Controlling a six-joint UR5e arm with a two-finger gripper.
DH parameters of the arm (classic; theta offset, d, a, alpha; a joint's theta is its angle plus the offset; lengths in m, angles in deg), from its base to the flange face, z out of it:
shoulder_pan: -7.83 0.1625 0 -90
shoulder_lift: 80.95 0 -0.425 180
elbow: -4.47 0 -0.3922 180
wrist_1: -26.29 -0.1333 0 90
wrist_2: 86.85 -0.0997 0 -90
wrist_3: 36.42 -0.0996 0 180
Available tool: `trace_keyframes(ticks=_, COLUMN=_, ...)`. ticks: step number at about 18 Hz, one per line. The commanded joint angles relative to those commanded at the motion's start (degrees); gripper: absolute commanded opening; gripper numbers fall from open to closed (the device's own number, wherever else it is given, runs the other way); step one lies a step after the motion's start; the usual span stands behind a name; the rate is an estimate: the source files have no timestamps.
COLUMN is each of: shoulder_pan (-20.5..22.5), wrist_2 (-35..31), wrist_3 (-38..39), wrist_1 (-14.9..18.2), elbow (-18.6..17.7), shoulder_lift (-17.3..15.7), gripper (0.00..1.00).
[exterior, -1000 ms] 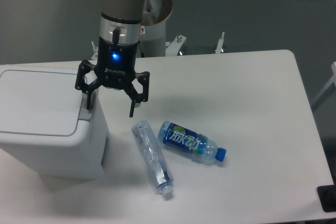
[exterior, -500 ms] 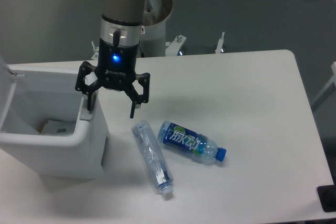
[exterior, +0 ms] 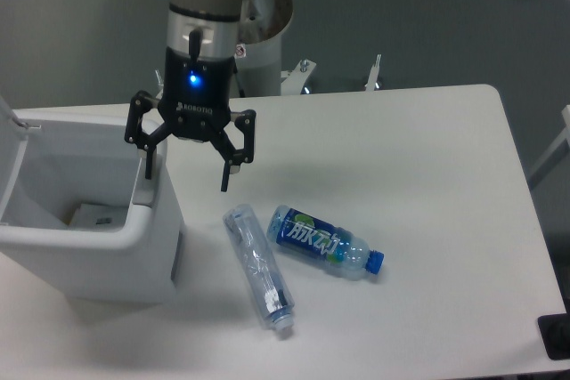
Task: Open the trash can
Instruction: 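Raise the gripper away from the opened trash can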
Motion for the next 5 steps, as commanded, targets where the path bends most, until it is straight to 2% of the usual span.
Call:
trace_keyframes(ticks=2, shoulder_pan=1.9, wrist_2=-2.7, wrist_3=-3.9, wrist_1=0.1, elbow=-0.4, shoulder_lift=-0.2, gripper=1.00)
trace_keyframes(ticks=5, shoulder_pan=4.5, wrist_2=-12.3, wrist_3=-10.7, wrist_1=0.6, elbow=-1.9, shoulder_lift=-0.1, gripper=1.00)
